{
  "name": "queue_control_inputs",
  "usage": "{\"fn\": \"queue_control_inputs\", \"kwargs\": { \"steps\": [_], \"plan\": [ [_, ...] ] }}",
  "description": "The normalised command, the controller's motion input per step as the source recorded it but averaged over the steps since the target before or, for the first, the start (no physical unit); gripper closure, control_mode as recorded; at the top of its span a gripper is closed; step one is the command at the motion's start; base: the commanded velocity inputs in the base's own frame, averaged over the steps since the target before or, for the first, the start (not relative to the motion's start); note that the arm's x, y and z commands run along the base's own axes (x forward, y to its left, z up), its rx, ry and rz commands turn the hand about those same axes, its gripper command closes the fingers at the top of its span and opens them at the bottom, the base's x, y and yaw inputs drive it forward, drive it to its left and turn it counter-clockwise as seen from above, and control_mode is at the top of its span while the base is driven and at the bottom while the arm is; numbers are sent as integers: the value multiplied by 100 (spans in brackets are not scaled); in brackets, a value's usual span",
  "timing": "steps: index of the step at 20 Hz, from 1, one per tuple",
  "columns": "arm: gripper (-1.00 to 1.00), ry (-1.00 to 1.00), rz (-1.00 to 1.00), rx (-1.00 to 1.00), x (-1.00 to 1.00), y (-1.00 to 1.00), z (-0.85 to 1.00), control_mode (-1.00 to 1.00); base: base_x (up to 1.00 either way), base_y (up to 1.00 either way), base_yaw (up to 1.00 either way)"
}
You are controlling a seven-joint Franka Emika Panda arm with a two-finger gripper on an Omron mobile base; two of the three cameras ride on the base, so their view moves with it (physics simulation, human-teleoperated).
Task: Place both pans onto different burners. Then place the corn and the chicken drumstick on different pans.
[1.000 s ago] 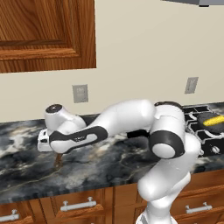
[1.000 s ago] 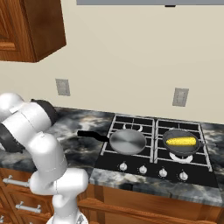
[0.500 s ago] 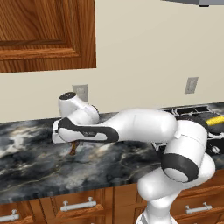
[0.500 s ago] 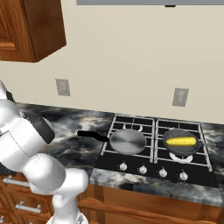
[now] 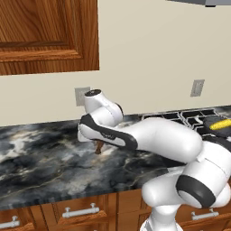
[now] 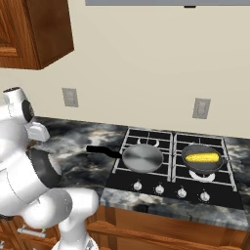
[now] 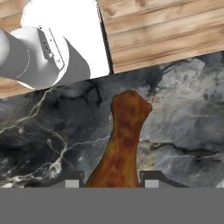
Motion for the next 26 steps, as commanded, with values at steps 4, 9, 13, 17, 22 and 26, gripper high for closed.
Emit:
{"fn": "queue_control_inputs", "kwargs": {
  "steps": [4,9,13,17,22,26],
  "plan": [
    [100,7,-13,-2,24,-81,13,-100,0,0,0],
    [100,3,-10,0,27,-90,3,-100,0,0,0],
    [100,0,-3,0,22,-95,1,-100,0,0,0],
    [100,1,-1,0,14,-95,0,-100,0,0,0],
    [100,0,0,0,24,-87,0,-100,0,0,0],
    [100,0,0,0,43,-81,0,-100,0,0,0]
  ]
}}
